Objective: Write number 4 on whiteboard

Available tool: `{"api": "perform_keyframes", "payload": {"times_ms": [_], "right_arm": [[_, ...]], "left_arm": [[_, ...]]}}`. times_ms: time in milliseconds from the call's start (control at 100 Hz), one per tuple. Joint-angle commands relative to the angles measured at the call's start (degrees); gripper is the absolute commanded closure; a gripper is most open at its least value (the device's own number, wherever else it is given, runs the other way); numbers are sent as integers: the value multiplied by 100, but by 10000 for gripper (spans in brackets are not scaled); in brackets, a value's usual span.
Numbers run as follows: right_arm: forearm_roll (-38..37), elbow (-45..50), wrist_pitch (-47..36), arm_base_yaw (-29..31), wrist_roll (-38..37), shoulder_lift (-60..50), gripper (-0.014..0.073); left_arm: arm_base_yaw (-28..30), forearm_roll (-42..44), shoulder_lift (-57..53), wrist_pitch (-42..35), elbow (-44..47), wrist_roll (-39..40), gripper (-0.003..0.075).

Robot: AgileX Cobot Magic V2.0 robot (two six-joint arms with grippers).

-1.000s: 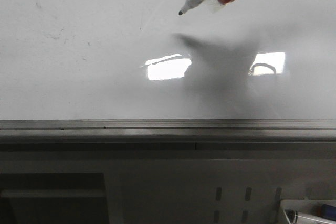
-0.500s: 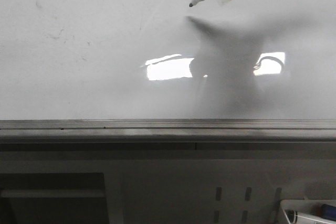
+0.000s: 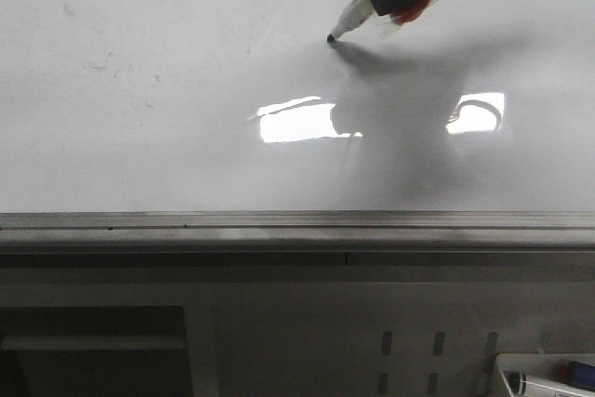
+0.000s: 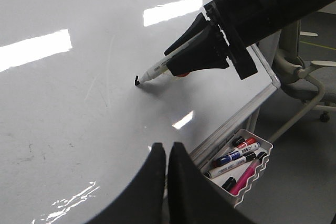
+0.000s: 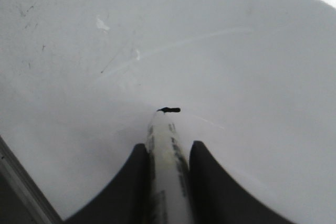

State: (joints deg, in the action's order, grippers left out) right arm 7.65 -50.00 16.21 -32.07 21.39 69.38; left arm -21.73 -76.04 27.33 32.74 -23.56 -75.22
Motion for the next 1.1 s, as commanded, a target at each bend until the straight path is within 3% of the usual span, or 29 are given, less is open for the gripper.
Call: {"api": "perform_keyframes", "payload": {"times_ms": [0,280,720,1090], "right_arm": [[13,-134,21,-21,10,0,637],[59,-134,21,-411,10,8,637],[163,-134,150,-421,10,8,637],[163,-134,411,31,-53,-63,637]], "left_arm": [[18,-281,27,-29,-145,-4,741],[18,-281,27,-29,-145,-4,741],[18,-281,27,-2,-145,-4,741],[18,-281,27,-2,-145,-4,741]]}}
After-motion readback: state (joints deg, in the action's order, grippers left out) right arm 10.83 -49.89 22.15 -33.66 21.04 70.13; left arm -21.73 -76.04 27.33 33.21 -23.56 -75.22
